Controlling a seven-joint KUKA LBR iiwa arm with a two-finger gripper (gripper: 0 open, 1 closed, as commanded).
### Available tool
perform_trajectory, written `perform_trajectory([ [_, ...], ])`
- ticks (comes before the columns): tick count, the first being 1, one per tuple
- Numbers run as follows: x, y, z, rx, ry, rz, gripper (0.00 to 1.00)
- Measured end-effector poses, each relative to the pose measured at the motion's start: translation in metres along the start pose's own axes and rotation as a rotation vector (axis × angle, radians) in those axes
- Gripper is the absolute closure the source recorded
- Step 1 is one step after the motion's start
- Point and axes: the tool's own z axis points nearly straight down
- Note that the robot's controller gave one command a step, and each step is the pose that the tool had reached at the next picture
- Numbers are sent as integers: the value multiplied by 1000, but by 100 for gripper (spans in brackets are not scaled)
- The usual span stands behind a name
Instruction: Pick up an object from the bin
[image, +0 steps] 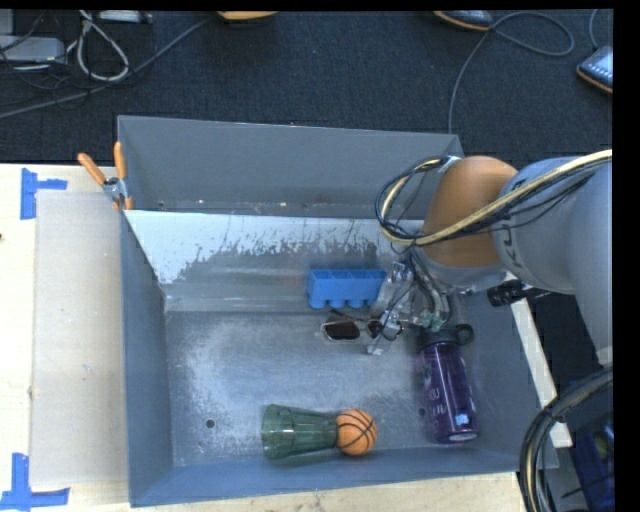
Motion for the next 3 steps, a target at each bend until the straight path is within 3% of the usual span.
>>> perform_trajectory([
  [1, -4, -2, -5, 5, 9, -61, 100],
  [2, -6, -3, -6, 7, 18, -102, 100],
  [3, -5, -2, -29, 5, 11, -75, 100],
])
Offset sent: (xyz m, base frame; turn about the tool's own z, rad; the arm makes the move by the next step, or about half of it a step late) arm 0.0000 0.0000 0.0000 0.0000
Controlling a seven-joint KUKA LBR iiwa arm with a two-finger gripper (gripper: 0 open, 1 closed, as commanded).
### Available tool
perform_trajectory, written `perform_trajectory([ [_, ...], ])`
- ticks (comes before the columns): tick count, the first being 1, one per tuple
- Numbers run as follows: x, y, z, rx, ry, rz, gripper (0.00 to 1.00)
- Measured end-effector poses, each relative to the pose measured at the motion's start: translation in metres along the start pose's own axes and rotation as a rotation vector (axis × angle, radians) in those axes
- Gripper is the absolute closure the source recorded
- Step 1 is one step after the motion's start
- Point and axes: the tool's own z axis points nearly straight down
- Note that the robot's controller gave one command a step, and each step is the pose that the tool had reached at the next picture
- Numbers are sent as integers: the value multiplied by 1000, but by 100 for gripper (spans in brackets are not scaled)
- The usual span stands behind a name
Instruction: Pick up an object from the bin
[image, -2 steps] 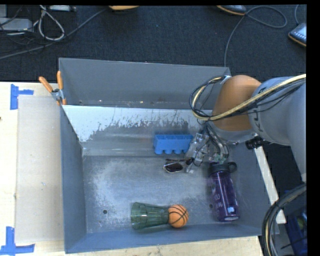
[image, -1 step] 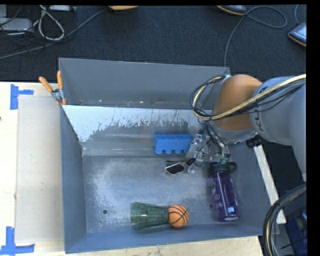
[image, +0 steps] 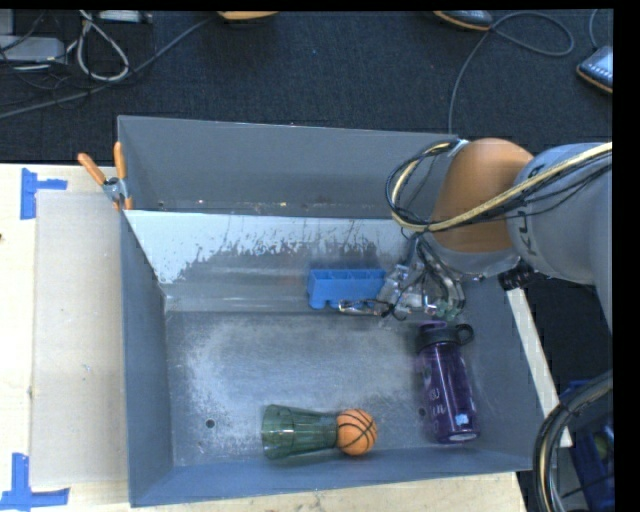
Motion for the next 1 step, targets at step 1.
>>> perform_trajectory([
  [1, 1, 0, 11, 2, 11, -18, 100],
])
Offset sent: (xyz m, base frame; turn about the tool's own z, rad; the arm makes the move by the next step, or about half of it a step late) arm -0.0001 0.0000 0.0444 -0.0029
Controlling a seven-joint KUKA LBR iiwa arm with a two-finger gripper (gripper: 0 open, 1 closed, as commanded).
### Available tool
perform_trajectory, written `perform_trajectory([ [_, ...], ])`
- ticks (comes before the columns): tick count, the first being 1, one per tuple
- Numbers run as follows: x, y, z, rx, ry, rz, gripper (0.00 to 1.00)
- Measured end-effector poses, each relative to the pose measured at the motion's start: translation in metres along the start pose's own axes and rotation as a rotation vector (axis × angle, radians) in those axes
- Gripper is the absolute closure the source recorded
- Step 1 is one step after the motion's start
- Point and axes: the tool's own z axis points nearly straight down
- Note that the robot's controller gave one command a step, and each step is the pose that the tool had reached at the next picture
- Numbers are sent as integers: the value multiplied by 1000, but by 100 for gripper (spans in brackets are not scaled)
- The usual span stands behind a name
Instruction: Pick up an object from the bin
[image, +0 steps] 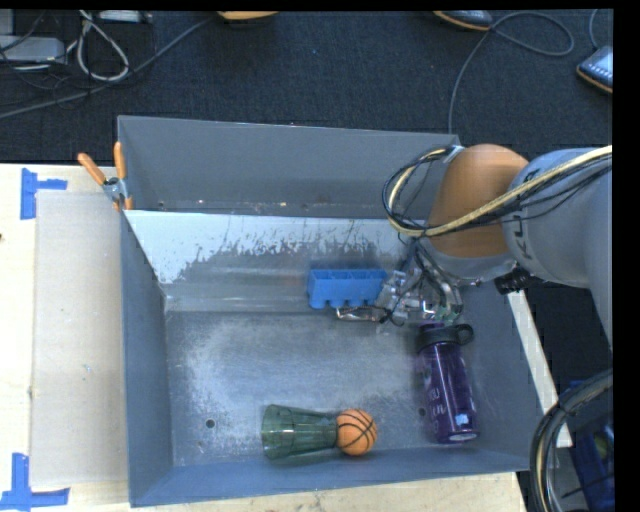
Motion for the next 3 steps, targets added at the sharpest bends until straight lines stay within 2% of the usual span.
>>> perform_trajectory([
  [1, -1, 0, -55, -2, -9, 13, 100],
  [2, 2, 0, -25, 1, 9, 2, 100],
  [3, -2, 0, -62, -2, -10, 9, 100],
])
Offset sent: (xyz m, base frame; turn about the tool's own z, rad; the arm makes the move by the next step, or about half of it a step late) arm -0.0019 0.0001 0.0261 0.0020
